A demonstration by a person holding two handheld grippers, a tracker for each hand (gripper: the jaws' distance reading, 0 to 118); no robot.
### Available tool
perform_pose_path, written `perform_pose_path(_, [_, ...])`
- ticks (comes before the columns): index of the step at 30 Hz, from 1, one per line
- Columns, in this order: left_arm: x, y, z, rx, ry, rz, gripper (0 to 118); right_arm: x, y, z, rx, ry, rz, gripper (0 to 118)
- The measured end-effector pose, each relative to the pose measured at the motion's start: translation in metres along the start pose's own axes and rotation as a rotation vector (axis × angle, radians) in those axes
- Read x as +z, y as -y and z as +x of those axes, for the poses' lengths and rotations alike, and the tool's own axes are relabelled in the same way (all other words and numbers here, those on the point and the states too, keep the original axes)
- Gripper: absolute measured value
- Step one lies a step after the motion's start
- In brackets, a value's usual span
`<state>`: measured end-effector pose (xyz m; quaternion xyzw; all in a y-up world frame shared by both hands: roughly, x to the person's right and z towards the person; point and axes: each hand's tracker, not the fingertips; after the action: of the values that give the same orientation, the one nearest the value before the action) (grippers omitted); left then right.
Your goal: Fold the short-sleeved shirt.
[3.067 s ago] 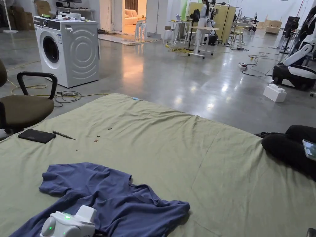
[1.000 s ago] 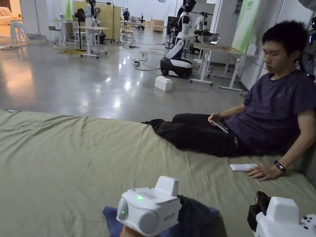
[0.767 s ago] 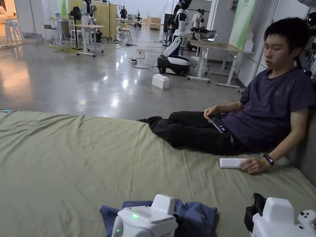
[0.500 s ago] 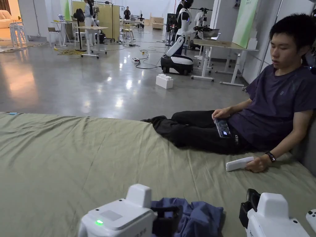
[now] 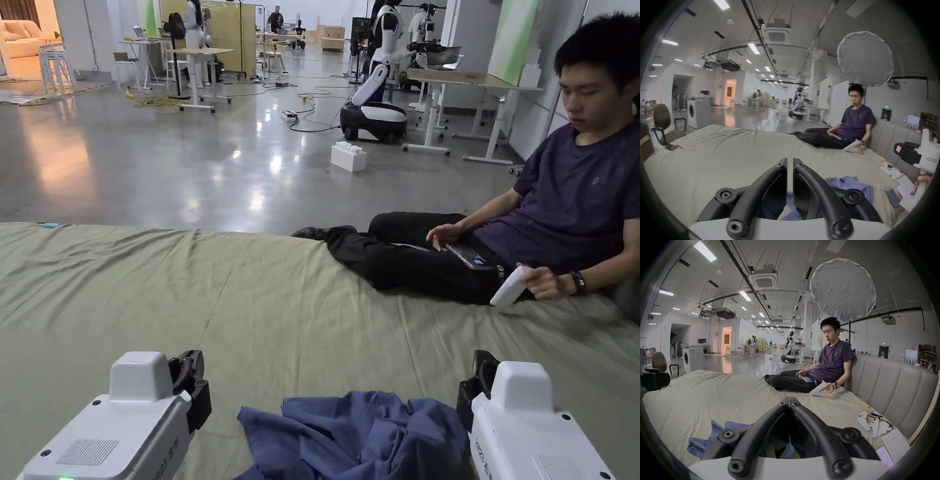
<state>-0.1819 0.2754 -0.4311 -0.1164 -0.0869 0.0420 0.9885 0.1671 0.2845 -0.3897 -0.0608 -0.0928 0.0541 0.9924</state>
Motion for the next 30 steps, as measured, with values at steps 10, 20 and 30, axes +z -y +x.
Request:
perform_pose_path(10, [-0.034, 0.05, -0.024, 0.09, 0.057, -0.409, 0, -0.005, 0.0, -0.001, 0.021, -0.015, -0.008, 0])
perform_pose_path(20, [-0.049, 0.122, -0.038, 0.097, 0.01, -0.654, 5, -0.007, 0.02, 0.006, 0.036, -0.012, -0.062, 0])
perform_pose_path(30, [-0.075, 0.166, -0.029, 0.053, -0.032, -0.776, 76, -0.01, 0.037, 0.011, 0.019, 0.003, -0.113, 0])
